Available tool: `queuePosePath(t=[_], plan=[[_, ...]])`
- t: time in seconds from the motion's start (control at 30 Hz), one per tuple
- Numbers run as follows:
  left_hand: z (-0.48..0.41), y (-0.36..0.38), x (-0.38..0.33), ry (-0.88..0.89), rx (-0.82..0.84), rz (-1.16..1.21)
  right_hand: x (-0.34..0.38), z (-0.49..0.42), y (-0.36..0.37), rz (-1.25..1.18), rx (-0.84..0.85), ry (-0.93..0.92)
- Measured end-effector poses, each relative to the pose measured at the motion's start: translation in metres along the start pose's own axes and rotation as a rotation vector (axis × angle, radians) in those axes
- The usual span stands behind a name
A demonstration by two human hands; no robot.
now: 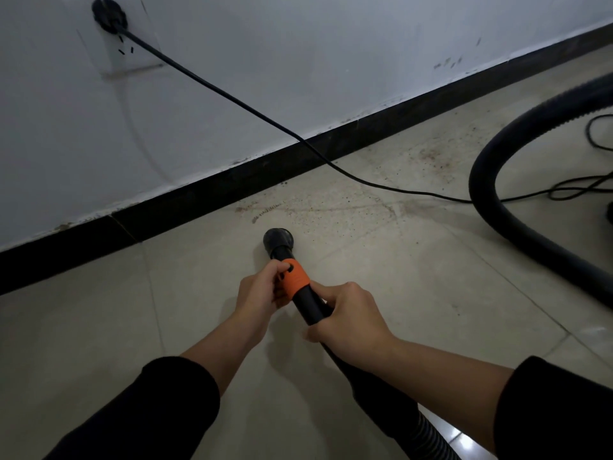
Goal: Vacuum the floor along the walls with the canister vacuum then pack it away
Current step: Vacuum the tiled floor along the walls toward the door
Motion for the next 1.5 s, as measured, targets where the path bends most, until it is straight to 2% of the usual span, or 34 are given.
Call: queuePosePath(t=[0.37, 0.67, 1.03, 1.5], plan=[[0.020, 0.040, 0.016, -0.120, 0.162, -0.080, -0.026, 0.044, -0.018, -0.026, -0.044, 0.067], [0.030, 0.062, 0.024, -0.148, 0.263, -0.133, -0.040, 0.068, -0.024, -0.064, -0.099, 0.098], [0.032, 0.105, 0.043, -0.161, 0.312, -0.167, -0.067, 0.095, -0.039, -0.107, -0.191, 0.171], [0.055, 0.109, 0.062, -0.167, 0.327, -0.227, -0.082, 0.127, -0.035, -0.172, -0.177, 0.191]])
Point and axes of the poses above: each hand's wrist, its own z-axis away from the middle knuckle, its own y-axis out of the palm, x = y × z, the point moved 5 cm from there along -z, towards the middle knuckle, and after that the axes turned 13 degrees about x, right-handed, at the moved point
